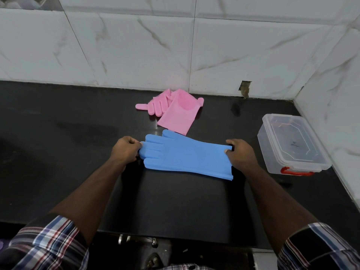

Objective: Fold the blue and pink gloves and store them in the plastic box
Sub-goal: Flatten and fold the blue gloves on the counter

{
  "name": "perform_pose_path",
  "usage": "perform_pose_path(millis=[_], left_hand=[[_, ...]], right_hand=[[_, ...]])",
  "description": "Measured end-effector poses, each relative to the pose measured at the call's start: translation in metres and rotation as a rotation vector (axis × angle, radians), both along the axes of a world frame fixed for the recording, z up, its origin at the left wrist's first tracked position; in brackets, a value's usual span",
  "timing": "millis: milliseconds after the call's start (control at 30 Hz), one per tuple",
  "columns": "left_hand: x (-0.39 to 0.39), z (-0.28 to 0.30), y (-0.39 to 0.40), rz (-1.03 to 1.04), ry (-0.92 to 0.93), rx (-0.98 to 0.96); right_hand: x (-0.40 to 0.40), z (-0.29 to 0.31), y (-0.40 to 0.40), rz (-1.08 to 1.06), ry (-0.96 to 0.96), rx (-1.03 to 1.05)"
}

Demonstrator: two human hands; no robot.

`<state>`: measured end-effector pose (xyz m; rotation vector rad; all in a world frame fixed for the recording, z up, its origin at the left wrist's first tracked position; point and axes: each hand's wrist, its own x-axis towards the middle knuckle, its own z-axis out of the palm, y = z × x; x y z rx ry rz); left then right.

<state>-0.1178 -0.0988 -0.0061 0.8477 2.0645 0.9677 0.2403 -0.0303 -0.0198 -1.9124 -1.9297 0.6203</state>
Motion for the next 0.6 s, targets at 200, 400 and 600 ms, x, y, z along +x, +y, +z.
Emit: perform_pose_path(millis=[200,400,600], left_hand=[[0.0046,0.0023,-0.0009,0.028,-0.031,0.042],[0.0026,-0.0009,-0.0042,0.035,-0.019,0.013],[0.0065,0.0055,-0.0010,-0.160,0.489,0.097]], right_hand=[[0.0001,0.0000,0.0064,-0.050,0.034,0.005],[-0.0029,0.0010,0.0066,-0.055,0.012,0.019],[0.0018,0.0024,0.0089,-0.066,-0.073,-0.082]])
